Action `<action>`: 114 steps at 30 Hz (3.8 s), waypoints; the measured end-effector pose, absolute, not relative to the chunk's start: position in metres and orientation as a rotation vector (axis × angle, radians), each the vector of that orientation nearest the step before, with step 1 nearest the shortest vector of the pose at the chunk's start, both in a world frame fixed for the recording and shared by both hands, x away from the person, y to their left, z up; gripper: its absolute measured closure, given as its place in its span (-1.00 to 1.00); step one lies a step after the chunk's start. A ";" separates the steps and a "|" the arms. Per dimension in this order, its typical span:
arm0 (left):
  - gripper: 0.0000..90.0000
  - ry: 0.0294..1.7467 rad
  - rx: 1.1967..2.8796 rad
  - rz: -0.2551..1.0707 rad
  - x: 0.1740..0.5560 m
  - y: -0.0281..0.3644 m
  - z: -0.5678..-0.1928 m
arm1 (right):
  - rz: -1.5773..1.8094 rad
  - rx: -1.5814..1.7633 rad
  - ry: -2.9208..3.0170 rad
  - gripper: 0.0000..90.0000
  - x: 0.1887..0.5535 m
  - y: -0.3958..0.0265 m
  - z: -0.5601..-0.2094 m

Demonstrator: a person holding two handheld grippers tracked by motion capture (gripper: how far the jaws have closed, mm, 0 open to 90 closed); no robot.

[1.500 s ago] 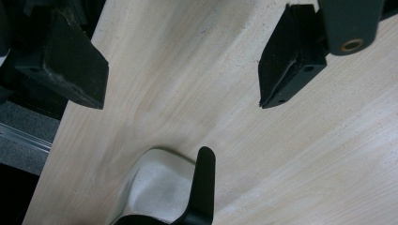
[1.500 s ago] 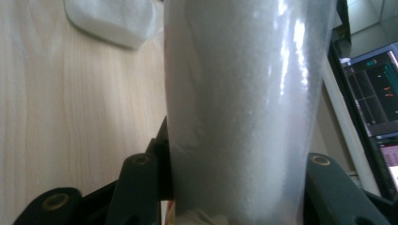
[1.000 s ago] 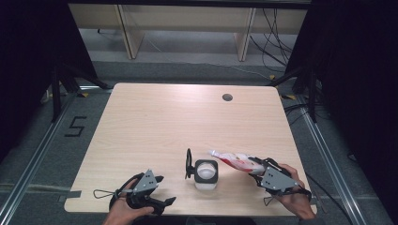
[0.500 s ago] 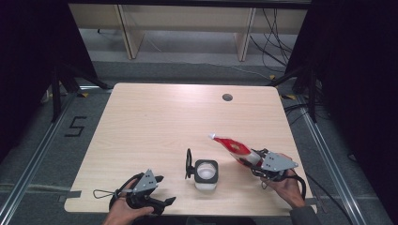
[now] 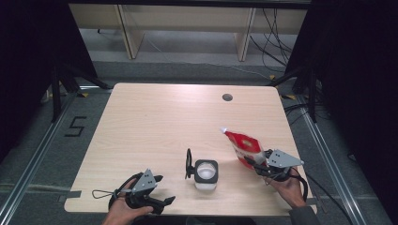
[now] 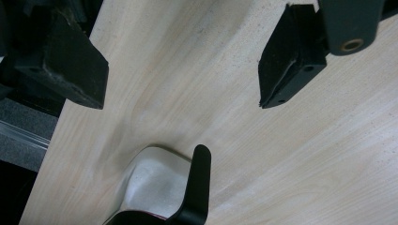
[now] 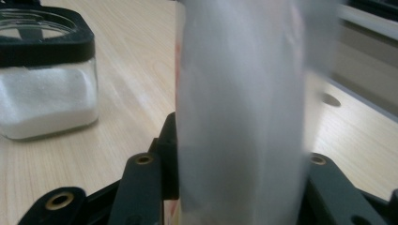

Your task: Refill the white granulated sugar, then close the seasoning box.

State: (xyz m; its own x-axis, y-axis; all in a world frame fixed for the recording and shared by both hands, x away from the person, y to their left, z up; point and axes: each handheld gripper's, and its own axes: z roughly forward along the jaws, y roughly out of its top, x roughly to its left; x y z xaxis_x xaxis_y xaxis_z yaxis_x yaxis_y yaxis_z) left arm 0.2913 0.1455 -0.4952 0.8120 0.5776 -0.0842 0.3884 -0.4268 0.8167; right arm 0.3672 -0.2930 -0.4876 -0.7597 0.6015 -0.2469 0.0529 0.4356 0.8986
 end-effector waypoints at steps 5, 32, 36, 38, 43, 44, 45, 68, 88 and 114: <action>-0.64 0.711 2.070 0.266 0.291 0.145 -0.496 | 1.306 0.603 2.146 0.33 0.362 -0.300 -0.486; -0.64 0.716 2.050 0.277 0.294 0.148 -0.493 | 1.379 0.968 2.062 -0.28 0.332 -0.321 -0.482; -0.64 0.728 2.053 0.293 0.296 0.150 -0.489 | 1.301 1.002 2.072 -0.34 0.321 -0.327 -0.479; -0.64 0.742 2.036 0.284 0.296 0.149 -0.488 | 1.290 1.062 2.060 -0.35 0.312 -0.329 -0.479; -0.64 0.748 2.033 0.306 0.301 0.148 -0.487 | 1.229 1.176 2.048 -0.38 0.288 -0.333 -0.478; -0.64 0.753 2.042 0.299 0.300 0.148 -0.486 | 1.217 1.163 2.057 -0.40 0.285 -0.334 -0.478; -0.64 0.777 2.033 0.291 0.299 0.147 -0.486 | 1.217 1.186 2.052 -0.40 0.281 -0.333 -0.478; 0.83 0.675 1.982 0.410 0.317 0.144 -0.452 | 1.075 1.053 2.158 -0.42 0.263 -0.317 -0.480; 0.98 0.552 1.987 0.412 0.323 0.108 -0.415 | 1.092 1.028 2.175 -0.38 0.263 -0.314 -0.480; 0.98 0.458 2.058 0.345 0.328 0.060 -0.423 | 1.096 1.013 2.166 -0.41 0.262 -0.311 -0.478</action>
State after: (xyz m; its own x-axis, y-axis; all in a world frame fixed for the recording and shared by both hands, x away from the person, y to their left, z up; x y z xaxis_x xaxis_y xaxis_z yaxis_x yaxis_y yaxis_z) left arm 0.3279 0.0600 -0.4232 0.8895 0.4533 0.0580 0.1804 -0.4650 0.8667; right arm 0.2618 -0.3107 -0.4784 -0.5944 0.7976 -0.1024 0.3902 0.3974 0.8306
